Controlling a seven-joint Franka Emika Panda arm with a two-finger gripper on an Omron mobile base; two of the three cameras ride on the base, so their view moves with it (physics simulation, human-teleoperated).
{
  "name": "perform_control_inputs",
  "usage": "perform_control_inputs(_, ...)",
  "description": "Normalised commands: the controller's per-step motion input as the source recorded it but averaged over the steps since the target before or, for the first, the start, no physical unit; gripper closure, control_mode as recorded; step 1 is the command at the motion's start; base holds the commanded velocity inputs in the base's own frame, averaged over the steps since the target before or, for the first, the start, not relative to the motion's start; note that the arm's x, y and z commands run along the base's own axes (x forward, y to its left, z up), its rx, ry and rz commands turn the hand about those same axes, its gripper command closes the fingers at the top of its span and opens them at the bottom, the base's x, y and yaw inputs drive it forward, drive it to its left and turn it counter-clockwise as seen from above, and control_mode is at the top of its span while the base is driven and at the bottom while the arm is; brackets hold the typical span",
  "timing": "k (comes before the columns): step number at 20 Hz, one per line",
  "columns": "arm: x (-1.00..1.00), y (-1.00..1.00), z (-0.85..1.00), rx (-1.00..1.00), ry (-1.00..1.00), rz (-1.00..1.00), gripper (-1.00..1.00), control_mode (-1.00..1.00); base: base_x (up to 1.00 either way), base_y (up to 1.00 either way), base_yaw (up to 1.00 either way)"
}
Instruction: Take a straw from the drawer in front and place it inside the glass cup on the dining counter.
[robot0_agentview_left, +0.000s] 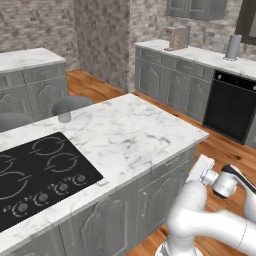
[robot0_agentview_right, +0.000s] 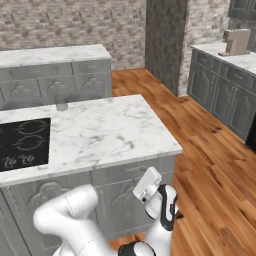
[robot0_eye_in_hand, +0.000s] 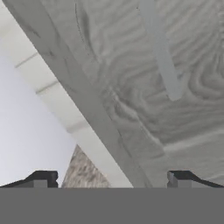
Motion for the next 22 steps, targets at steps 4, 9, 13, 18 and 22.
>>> perform_control_inputs(4,0.46,0.05,-0.49,-0.03,0.0,0.0,-1.0,-1.0,0.0,0.0,0.0)
perform_control_inputs(9,0.6,0.09,-0.44,-0.03,0.0,0.0,-1.0,-1.0,0.0,0.0,0.0)
perform_control_inputs(13,0.56,0.09,-0.49,-0.03,0.01,0.0,-1.0,-1.0,0.0,0.0,0.0)
perform_control_inputs(18,0.57,0.03,-0.57,-0.03,0.0,0.0,-1.0,-1.0,0.0,0.0,0.0)
perform_control_inputs(22,0.63,0.0,-0.52,-0.02,0.0,0.0,-1.0,-1.0,0.0,0.0,0.0)
